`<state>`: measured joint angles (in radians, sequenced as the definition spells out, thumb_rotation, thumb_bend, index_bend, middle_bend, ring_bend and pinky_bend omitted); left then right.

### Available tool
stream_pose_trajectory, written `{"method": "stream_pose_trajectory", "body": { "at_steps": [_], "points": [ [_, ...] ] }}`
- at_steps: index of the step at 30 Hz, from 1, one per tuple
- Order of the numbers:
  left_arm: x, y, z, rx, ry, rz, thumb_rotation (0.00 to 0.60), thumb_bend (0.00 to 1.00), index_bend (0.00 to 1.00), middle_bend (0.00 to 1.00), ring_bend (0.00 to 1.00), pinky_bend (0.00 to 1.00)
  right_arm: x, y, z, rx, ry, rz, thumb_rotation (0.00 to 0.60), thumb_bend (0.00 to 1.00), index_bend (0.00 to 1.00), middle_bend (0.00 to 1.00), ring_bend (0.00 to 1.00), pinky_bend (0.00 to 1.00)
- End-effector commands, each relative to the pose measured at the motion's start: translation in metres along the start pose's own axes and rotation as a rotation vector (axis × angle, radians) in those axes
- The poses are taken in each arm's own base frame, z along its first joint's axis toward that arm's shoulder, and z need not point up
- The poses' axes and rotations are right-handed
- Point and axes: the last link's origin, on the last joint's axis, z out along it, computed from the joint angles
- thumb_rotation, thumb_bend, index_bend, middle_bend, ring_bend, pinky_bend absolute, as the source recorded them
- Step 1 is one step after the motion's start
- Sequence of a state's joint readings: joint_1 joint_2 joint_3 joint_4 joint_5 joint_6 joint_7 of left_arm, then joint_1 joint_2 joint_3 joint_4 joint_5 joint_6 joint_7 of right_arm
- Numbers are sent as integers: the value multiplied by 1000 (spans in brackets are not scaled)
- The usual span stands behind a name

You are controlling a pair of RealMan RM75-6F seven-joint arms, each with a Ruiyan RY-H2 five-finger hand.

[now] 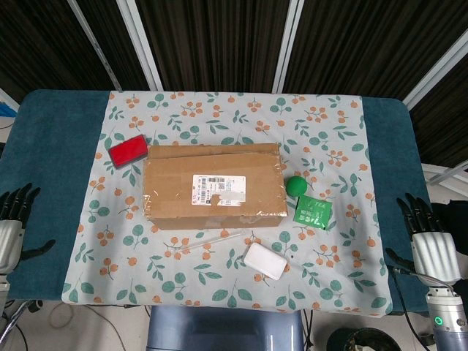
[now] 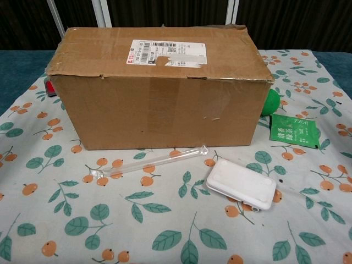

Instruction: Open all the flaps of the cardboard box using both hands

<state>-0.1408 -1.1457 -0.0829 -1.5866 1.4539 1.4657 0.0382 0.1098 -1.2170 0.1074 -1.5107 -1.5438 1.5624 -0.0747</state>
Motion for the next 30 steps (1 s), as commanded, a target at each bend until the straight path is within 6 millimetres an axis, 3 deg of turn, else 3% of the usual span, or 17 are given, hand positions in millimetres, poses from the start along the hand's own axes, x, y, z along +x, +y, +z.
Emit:
{"method": "stream_pose_trajectory", "body": {
  "at_steps": [1, 12, 16, 24, 30],
  "points": [
    [0, 0, 0, 2, 0, 0, 600, 35, 0, 0, 0, 0, 0, -1, 1, 5, 2, -1, 600, 159, 0, 0, 0, 228],
    [1, -3, 1, 10, 0, -7, 600, 36, 0, 0, 0, 0, 9, -10, 9, 7, 25, 33, 600, 251, 0, 0, 0, 228],
    [1, -4, 1, 13, -2, -9, 600, 35, 0, 0, 0, 0, 21, -11, 23, -10, 24, 46, 600, 395, 0, 0, 2, 228],
    [2, -5, 2, 15, -7, -22, 600, 36, 0, 0, 0, 0, 53, -44, 85, 40, -28, 89, 600, 950, 0, 26, 44, 230],
    [2, -6, 3, 28, -12, -30, 600, 35, 0, 0, 0, 0, 67, -76, 138, 95, -63, 90, 600, 1000, 13, 32, 57, 232]
  ]
}}
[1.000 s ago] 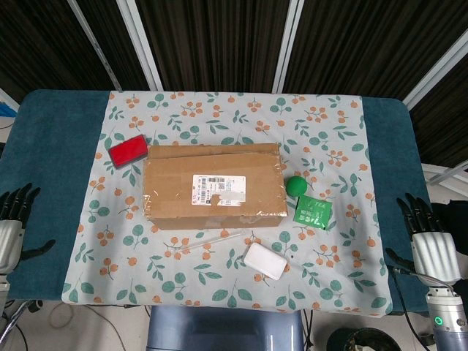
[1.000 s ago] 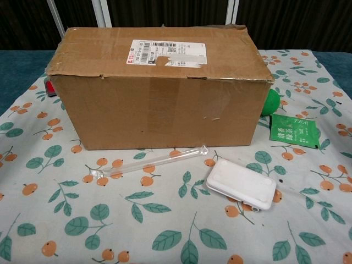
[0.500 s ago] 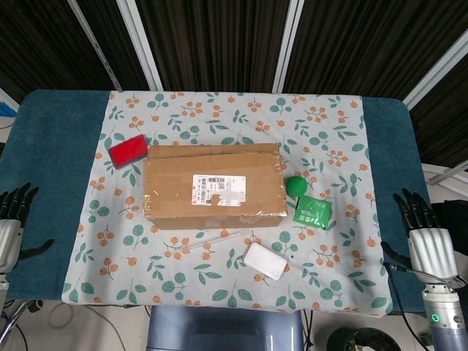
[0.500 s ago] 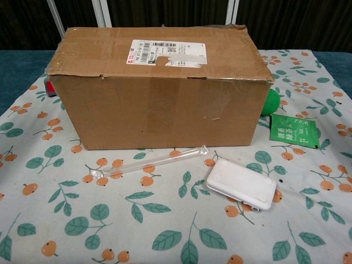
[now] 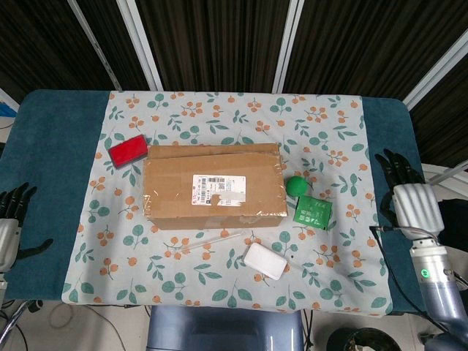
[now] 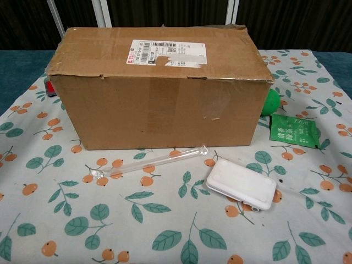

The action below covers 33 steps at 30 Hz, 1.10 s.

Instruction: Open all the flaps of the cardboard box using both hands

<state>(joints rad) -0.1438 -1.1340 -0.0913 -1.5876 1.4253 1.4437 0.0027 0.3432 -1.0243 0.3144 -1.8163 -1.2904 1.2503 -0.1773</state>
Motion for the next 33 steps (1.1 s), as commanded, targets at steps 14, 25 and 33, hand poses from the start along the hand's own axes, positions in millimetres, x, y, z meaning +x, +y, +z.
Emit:
{"method": "stream_pose_trajectory", "body": {
  "at_steps": [14, 25, 33],
  "points": [
    [-3, -4, 7, 51, -14, 0, 600, 35, 0, 0, 0, 0, 1, -110, 151, 132, -109, 56, 600, 1000, 354, 280, 279, 313],
    [-4, -7, 11, 70, -29, -15, 600, 35, 0, 0, 0, 0, -28, -153, 173, 173, -167, 89, 600, 1000, 371, 305, 298, 351],
    [-4, -7, 12, 72, -42, -35, 600, 35, 0, 0, 0, 0, -50, -177, 176, 196, -208, 94, 600, 1000, 378, 313, 301, 352]
  ]
}}
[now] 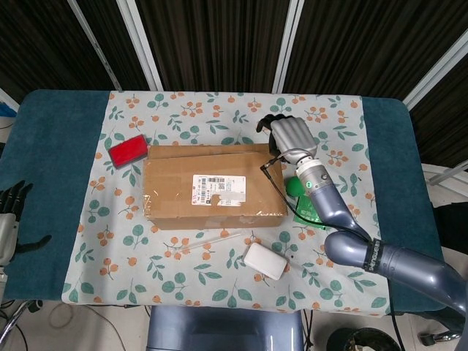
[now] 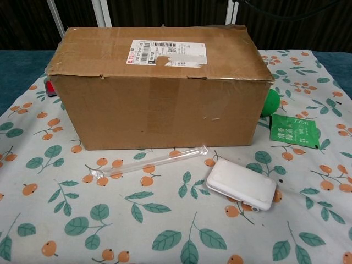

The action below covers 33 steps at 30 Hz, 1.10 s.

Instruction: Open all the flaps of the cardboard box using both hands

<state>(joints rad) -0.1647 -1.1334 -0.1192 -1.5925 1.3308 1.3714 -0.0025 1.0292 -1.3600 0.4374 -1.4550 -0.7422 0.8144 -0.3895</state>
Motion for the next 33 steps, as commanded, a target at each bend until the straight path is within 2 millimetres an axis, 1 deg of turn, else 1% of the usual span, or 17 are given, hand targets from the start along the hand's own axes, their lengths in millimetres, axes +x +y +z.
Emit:
{"method": "stream_pose_trajectory", "body": {
  "at_steps": [1, 5, 9, 18, 21, 25, 33],
  "points": [
    [0, 0, 0, 0, -5, -7, 600, 35, 0, 0, 0, 0, -8, -5, 3, -1, -16, 3, 600, 1000, 379, 313, 302, 352],
    [1, 0, 1, 2, -3, -16, 600, 35, 0, 0, 0, 0, -17, -9, 3, -5, -48, 12, 600, 1000, 389, 322, 307, 351],
    [2, -1, 1, 3, -5, -23, 600, 35, 0, 0, 0, 0, -26, -10, 1, -9, -73, 1, 600, 1000, 434, 365, 347, 352],
    [3, -1, 1, 5, -8, -39, 600, 35, 0, 0, 0, 0, -40, -15, -4, -10, -100, -8, 600, 1000, 502, 442, 418, 355],
    [3, -1, 1, 4, -8, -40, 600, 35, 0, 0, 0, 0, -41, -17, -5, -8, -100, -5, 600, 1000, 523, 474, 449, 371],
    [3, -1, 1, 5, -9, -44, 600, 36, 0, 0, 0, 0, -39, -22, -6, 7, -93, -7, 600, 1000, 526, 484, 457, 374],
    [3, 0, 1, 6, -6, -54, 600, 36, 0, 0, 0, 0, -28, -40, -9, 52, -77, -5, 600, 1000, 529, 489, 463, 379]
  ]
}}
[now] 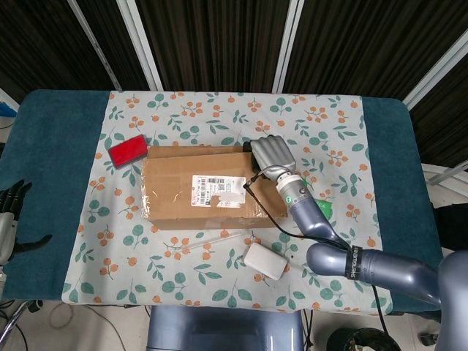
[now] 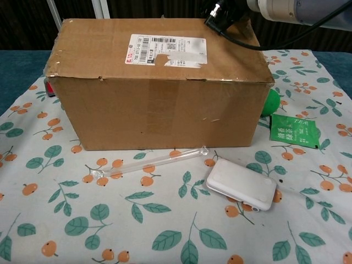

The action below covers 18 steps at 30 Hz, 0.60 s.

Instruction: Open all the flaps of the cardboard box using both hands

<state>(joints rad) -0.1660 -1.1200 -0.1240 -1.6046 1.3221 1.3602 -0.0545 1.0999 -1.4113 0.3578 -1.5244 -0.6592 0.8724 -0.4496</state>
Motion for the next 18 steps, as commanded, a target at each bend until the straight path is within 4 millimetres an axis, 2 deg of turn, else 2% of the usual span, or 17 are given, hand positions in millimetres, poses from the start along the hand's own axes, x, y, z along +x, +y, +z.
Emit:
{"method": "stream_pose_trajectory", "body": {
  "at_steps": [1, 6, 18],
  "points": [
    [0, 0, 0, 0, 1, -2, 600, 36, 0, 0, 0, 0, 6, -7, -1, 13, 3, 1, 600, 1000, 529, 489, 464, 379],
    [0, 1, 0, -1, 0, -6, 600, 36, 0, 0, 0, 0, 15, -16, -8, 24, -9, 14, 600, 1000, 529, 490, 464, 379],
    [0, 1, 0, 4, -1, -14, 600, 35, 0, 0, 0, 0, 59, -44, -15, 57, 52, 20, 600, 1000, 529, 487, 464, 379]
  ]
}}
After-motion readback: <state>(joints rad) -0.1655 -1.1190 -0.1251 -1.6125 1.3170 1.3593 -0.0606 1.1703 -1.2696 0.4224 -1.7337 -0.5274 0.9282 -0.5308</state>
